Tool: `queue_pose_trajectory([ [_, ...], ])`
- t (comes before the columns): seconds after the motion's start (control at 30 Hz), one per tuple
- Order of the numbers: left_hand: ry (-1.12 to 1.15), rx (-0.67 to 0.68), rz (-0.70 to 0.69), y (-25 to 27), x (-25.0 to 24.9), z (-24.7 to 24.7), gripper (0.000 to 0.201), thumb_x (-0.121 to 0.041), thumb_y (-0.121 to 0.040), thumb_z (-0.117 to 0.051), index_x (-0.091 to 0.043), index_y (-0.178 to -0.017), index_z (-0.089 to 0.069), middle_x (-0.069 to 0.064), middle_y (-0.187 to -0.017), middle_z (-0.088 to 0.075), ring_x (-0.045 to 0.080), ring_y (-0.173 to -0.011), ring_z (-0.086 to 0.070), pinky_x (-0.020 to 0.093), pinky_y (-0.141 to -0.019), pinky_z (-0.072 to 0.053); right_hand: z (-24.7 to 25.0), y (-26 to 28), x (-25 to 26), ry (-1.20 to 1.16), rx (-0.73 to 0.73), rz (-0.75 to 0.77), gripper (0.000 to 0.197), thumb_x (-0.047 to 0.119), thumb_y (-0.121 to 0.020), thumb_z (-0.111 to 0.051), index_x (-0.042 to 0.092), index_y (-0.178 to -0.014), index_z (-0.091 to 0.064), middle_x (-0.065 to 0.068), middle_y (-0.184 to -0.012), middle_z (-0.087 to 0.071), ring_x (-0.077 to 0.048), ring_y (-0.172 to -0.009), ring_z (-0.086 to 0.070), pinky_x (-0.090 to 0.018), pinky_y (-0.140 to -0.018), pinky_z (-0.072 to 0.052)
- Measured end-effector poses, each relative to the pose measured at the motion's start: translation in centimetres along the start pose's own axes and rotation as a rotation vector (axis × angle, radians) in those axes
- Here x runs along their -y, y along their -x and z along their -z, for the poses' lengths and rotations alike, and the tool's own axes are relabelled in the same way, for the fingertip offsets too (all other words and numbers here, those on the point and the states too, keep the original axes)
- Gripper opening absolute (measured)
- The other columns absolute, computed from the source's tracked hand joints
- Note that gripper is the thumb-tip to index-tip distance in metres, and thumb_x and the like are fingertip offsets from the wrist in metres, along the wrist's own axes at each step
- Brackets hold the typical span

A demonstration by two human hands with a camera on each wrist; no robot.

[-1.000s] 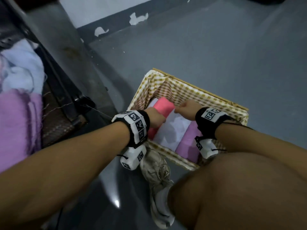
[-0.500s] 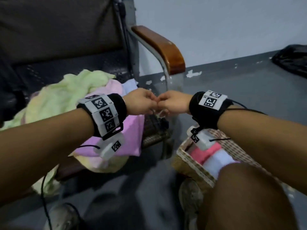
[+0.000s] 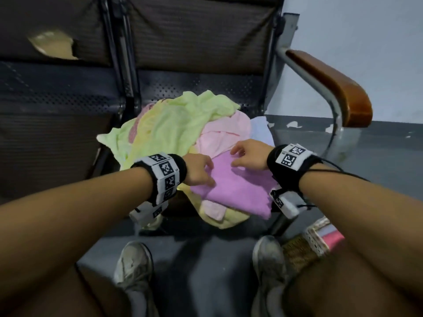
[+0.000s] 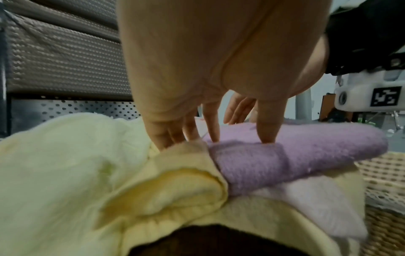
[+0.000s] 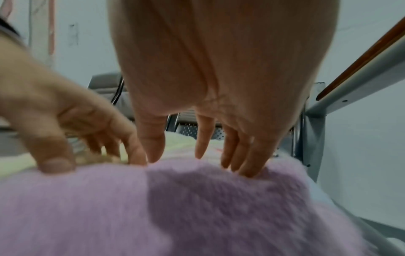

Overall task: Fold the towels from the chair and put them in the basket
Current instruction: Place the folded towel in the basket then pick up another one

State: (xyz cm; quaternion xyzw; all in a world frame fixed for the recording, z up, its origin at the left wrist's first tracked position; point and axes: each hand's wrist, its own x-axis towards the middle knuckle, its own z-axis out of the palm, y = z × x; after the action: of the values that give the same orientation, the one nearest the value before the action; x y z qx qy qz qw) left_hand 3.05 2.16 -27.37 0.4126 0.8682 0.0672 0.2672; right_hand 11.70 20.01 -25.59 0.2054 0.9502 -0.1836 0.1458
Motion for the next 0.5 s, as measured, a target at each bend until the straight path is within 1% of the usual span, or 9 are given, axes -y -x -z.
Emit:
queue_pose_trajectory([
  [0.07, 0.037, -0.057, 0.006, -0.5, 0.1, -0.7, 0.074, -0.049, -0.076, -0.080, -0.020, -0.137, -0.050, 0.004, -0.126, -0.061, 0.024, -0.110, -0.057, 0.029, -0.088, -0.046, -1.0, 0.0, -1.0, 0.122, 0.006, -0.019, 0.069, 0.046, -0.078, -0.077, 0.022, -0.137, -0.052, -0.012, -0.131, -0.058, -0.030, -0.116, -0.058, -0.035, -0.097, -0.047],
  [0.13, 0.052, -0.117, 0.026, -1.0, -0.2, -1.0, 0.064, -0.048, -0.075, -0.081, -0.024, -0.128, -0.055, 0.000, -0.117, -0.064, 0.020, -0.100, -0.057, 0.028, -0.081, -0.046, -0.9, -0.5, -1.9, 0.147, -0.012, -0.046, 0.074, 0.050, -0.074, -0.079, 0.024, -0.137, -0.048, -0.010, -0.123, -0.059, -0.030, -0.111, -0.059, -0.033, -0.090, -0.048],
  [0.2, 0.019, -0.162, 0.061, -1.3, -0.4, -0.8, 0.042, -0.047, -0.077, -0.078, -0.031, -0.112, -0.063, -0.007, -0.109, -0.067, 0.017, -0.096, -0.059, 0.028, -0.080, -0.042, -0.4, -0.8, -2.4, 0.089, -0.075, -0.065, 0.062, 0.046, -0.076, -0.078, 0.021, -0.128, -0.054, -0.004, -0.109, -0.060, -0.025, -0.101, -0.059, -0.029, -0.079, -0.043],
  [0.3, -0.014, -0.237, 0.118, -1.4, -1.1, 0.2, 0.017, -0.043, -0.082, -0.071, -0.035, -0.095, -0.065, -0.011, -0.103, -0.069, 0.018, -0.102, -0.061, 0.037, -0.093, -0.034, 0.1, -1.0, -2.3, 0.088, -0.136, -0.004, 0.034, 0.041, -0.082, -0.074, 0.019, -0.108, -0.068, -0.002, -0.096, -0.063, -0.020, -0.086, -0.056, -0.026, -0.073, -0.040],
  [0.33, 0.013, -0.256, 0.117, -1.4, -1.3, 0.5, 0.012, -0.041, -0.084, -0.068, -0.035, -0.093, -0.063, -0.010, -0.104, -0.069, 0.018, -0.102, -0.061, 0.038, -0.096, -0.035, 0.1, -1.0, -2.3, 0.068, -0.145, 0.024, 0.026, 0.041, -0.084, -0.071, 0.019, -0.098, -0.068, -0.002, -0.093, -0.065, -0.021, -0.084, -0.056, -0.027, -0.071, -0.040],
  [0.37, 0.078, -0.268, 0.103, -1.4, -1.3, 0.8, 0.008, -0.038, -0.086, -0.066, -0.034, -0.092, -0.063, -0.007, -0.104, -0.069, 0.019, -0.100, -0.062, 0.037, -0.095, -0.041, 0.1, -1.0, -2.2, 0.020, -0.149, 0.045, 0.023, 0.041, -0.087, -0.068, 0.018, -0.089, -0.065, -0.003, -0.088, -0.066, -0.022, -0.082, -0.058, -0.028, -0.070, -0.041],
  [0.4, 0.182, -0.287, 0.078, -1.4, -1.4, 1.1, 0.005, -0.034, -0.088, -0.064, -0.032, -0.093, -0.063, -0.005, -0.102, -0.069, 0.019, -0.095, -0.063, 0.033, -0.088, -0.047, 0.1, -1.0, -2.2, -0.042, -0.153, 0.060, 0.027, 0.042, -0.090, -0.064, 0.015, -0.085, -0.064, -0.004, -0.085, -0.066, -0.024, -0.081, -0.059, -0.030, -0.069, -0.043],
  [0.47, 0.457, -0.366, 0.028, -1.3, -1.6, 1.6, 0.006, -0.025, -0.092, -0.059, -0.025, -0.096, -0.063, -0.001, -0.094, -0.068, 0.018, -0.081, -0.062, 0.029, -0.072, -0.049, 0.3, -1.0, -2.2, -0.164, -0.172, 0.066, 0.032, 0.041, -0.096, -0.056, 0.010, -0.091, -0.063, -0.006, -0.087, -0.064, -0.026, -0.084, -0.059, -0.032, -0.072, -0.044],
  [0.5, 0.602, -0.413, 0.006, -1.3, -1.7, 1.9, 0.006, -0.022, -0.094, -0.057, -0.022, -0.098, -0.062, 0.000, -0.088, -0.067, 0.019, -0.075, -0.060, 0.029, -0.068, -0.047, 0.4, -1.0, -2.2, -0.221, -0.172, 0.057, 0.031, 0.041, -0.098, -0.053, 0.011, -0.093, -0.061, -0.005, -0.089, -0.063, -0.024, -0.085, -0.058, -0.031, -0.073, -0.044],
])
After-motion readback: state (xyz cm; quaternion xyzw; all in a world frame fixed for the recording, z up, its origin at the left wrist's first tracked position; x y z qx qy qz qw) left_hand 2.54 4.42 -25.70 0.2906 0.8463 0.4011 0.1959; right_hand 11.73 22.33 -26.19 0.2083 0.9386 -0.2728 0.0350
